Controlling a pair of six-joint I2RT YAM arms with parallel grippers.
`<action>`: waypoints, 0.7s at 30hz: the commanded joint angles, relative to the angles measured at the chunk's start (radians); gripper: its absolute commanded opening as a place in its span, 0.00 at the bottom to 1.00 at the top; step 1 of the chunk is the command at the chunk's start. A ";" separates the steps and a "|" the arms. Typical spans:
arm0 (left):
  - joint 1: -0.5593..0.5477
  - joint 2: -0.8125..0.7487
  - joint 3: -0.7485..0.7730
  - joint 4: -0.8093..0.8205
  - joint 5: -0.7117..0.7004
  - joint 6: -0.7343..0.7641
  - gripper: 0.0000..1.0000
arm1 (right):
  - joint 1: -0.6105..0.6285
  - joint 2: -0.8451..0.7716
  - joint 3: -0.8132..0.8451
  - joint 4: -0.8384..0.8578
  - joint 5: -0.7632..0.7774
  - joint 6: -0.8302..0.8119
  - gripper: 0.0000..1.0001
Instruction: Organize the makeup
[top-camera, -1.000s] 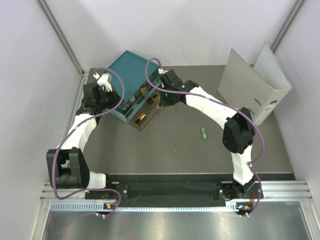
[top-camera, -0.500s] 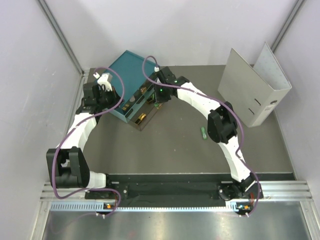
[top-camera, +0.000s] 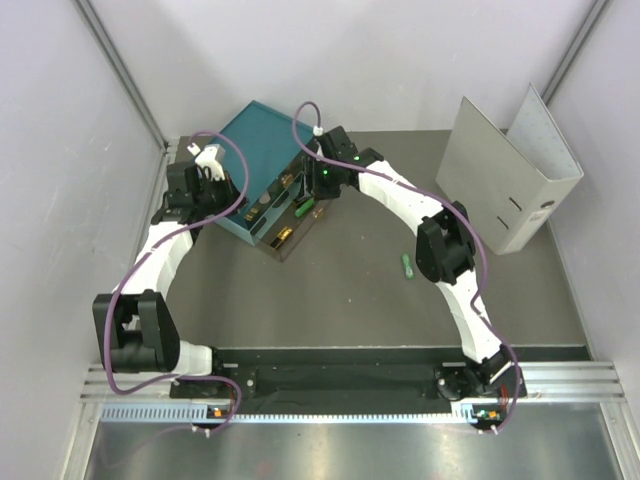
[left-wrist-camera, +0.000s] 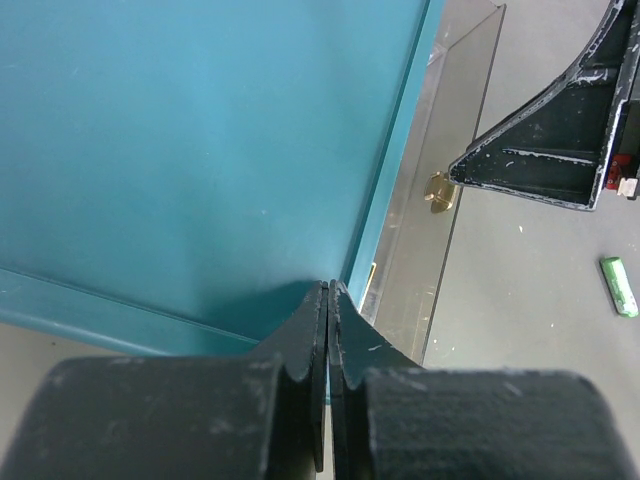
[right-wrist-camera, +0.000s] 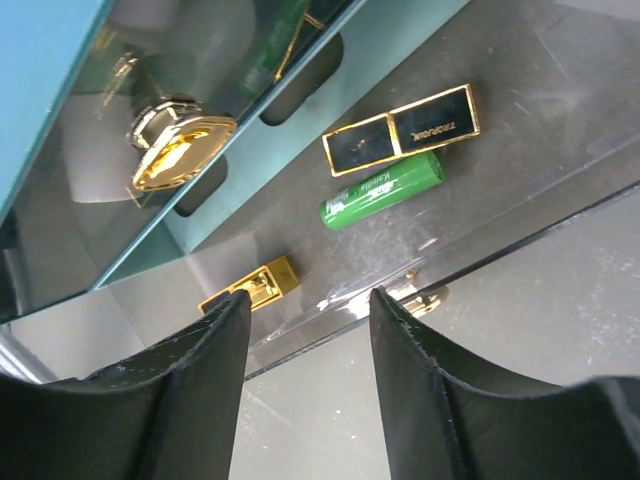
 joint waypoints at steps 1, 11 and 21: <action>-0.019 0.075 -0.078 -0.325 0.001 0.007 0.00 | 0.005 -0.024 0.031 0.060 -0.025 -0.001 0.51; -0.019 0.067 -0.080 -0.326 0.008 0.013 0.00 | -0.013 -0.183 -0.084 0.023 0.067 -0.064 0.53; -0.017 0.067 -0.084 -0.325 0.018 0.016 0.00 | -0.036 -0.439 -0.412 -0.026 0.201 -0.148 0.64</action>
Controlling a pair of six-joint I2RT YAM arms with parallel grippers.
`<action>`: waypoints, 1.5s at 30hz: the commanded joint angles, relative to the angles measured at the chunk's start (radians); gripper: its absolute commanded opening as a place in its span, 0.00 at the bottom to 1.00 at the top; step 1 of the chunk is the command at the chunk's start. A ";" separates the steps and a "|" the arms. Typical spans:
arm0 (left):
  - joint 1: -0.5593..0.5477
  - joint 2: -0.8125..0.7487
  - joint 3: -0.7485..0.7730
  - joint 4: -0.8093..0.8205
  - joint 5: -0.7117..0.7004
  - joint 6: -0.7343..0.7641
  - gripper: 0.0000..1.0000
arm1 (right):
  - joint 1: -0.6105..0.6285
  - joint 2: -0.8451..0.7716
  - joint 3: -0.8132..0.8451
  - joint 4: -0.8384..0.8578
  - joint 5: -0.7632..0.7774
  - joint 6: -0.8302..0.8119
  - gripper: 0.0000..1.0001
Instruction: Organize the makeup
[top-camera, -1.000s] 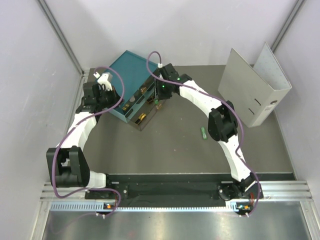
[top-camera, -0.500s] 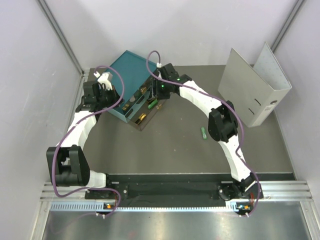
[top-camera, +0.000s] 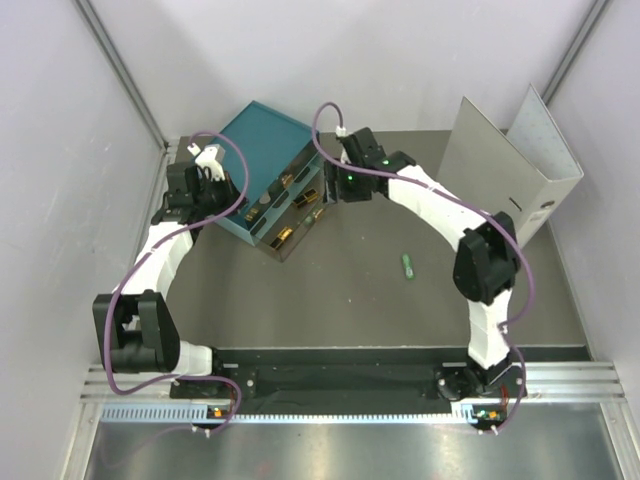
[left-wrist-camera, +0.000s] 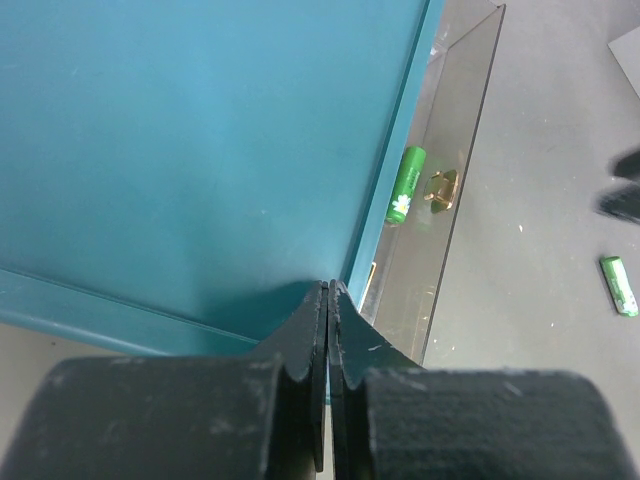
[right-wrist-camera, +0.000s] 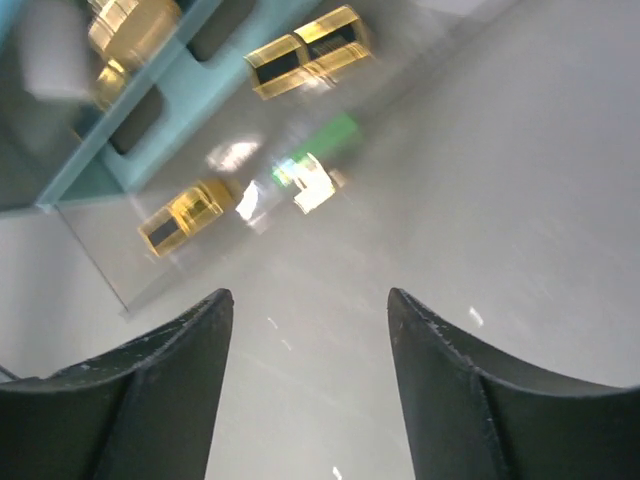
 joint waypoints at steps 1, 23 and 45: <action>-0.019 0.068 -0.086 -0.320 0.017 0.016 0.00 | -0.021 -0.154 -0.160 -0.029 0.103 -0.055 0.64; -0.017 0.057 -0.132 -0.292 0.029 0.010 0.00 | -0.125 -0.530 -0.822 -0.014 0.221 0.028 0.74; -0.019 0.045 -0.152 -0.292 0.025 0.010 0.00 | -0.217 -0.377 -0.902 0.212 0.122 0.004 0.52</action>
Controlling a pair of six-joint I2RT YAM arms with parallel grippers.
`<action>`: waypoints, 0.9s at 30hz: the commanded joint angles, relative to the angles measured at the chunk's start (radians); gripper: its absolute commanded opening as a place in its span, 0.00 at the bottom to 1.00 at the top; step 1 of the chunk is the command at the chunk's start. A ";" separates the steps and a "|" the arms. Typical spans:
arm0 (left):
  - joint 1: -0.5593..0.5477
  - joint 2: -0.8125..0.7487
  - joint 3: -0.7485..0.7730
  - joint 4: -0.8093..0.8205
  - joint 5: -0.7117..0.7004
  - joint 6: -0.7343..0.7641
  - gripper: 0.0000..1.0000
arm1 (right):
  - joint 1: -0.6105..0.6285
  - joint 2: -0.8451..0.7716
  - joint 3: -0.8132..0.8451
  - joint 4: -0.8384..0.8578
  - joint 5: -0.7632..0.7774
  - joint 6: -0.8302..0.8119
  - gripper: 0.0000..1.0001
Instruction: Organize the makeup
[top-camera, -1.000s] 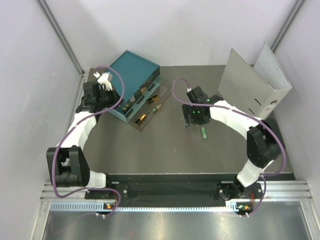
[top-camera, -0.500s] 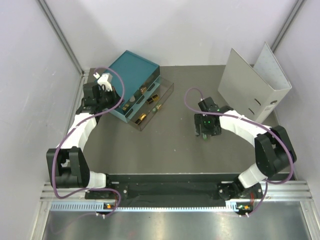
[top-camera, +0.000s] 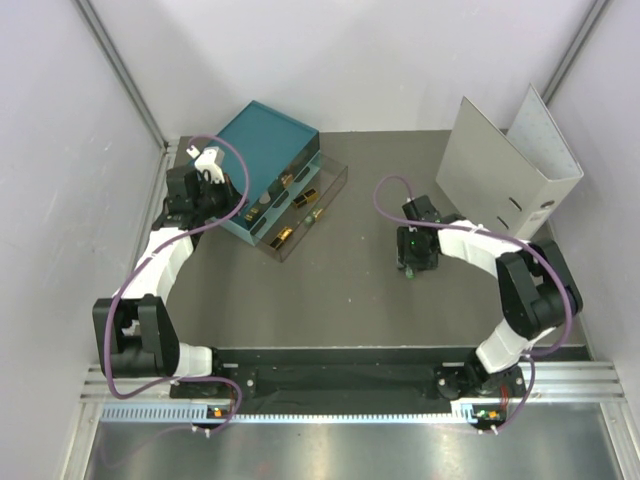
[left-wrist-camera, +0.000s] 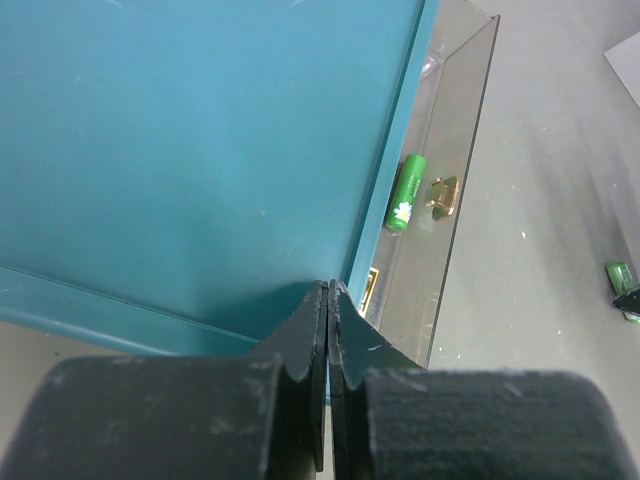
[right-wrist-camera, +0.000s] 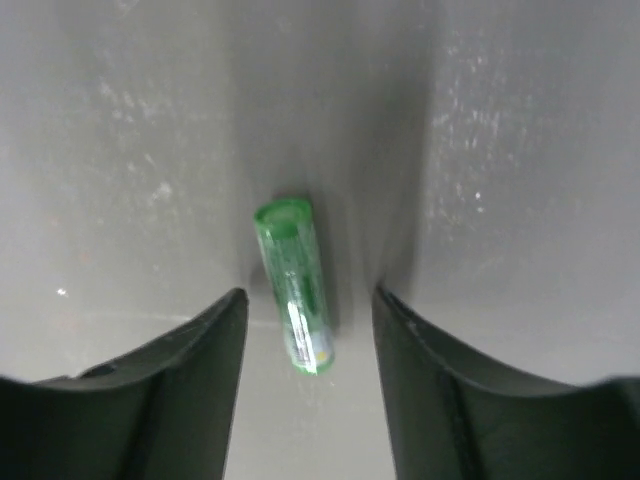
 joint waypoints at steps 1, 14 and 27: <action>-0.019 0.075 -0.093 -0.368 0.023 0.012 0.00 | -0.012 0.062 0.038 0.067 -0.034 -0.009 0.48; -0.019 0.096 -0.090 -0.351 0.026 -0.002 0.00 | -0.005 0.094 0.170 0.042 -0.069 0.019 0.03; -0.017 0.122 -0.067 -0.343 0.025 -0.005 0.00 | 0.106 0.289 0.677 -0.057 -0.144 0.046 0.03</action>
